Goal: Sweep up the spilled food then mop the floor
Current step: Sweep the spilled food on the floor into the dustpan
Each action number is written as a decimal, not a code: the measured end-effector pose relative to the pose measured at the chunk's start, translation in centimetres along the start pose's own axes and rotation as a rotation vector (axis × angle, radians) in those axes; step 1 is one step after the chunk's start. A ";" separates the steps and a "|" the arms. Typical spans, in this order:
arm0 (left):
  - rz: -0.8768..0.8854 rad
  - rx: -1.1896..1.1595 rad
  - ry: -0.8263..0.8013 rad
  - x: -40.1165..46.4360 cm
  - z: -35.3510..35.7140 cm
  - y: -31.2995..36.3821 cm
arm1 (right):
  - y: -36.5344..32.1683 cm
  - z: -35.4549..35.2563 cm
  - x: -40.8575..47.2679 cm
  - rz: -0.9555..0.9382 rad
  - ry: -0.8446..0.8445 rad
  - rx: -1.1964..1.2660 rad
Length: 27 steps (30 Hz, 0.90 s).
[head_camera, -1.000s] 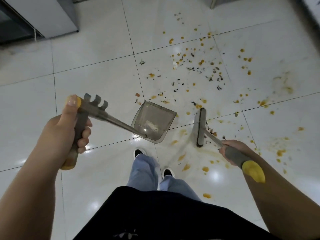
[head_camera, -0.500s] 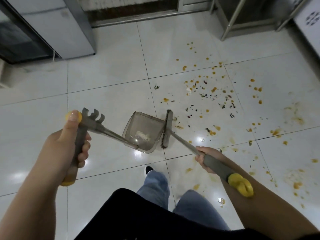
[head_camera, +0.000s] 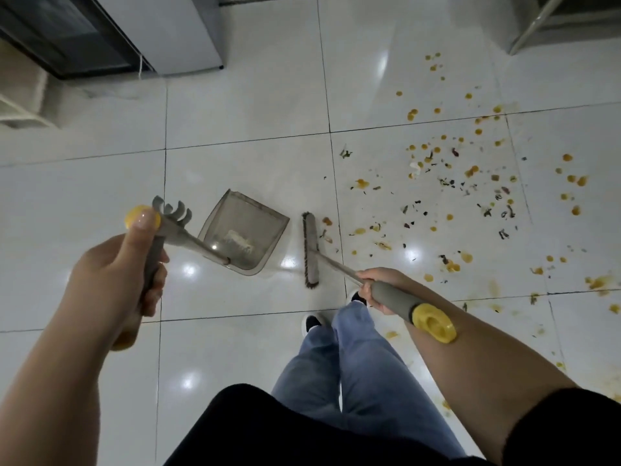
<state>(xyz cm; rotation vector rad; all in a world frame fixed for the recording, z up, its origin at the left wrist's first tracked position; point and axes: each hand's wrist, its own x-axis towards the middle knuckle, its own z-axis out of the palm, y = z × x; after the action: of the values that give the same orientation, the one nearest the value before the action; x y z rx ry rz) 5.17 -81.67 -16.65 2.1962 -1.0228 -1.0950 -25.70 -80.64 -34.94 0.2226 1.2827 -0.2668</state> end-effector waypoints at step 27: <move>0.032 -0.006 -0.265 4.1 11.9 13.3 | -1.1 -18.0 -7.3 -0.216 0.298 0.258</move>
<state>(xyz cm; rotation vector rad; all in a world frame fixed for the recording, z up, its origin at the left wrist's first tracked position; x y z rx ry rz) -8.30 -94.00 -16.22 2.0605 -1.1578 -1.3988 -44.39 -75.54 -32.76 0.3534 1.5693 -0.6036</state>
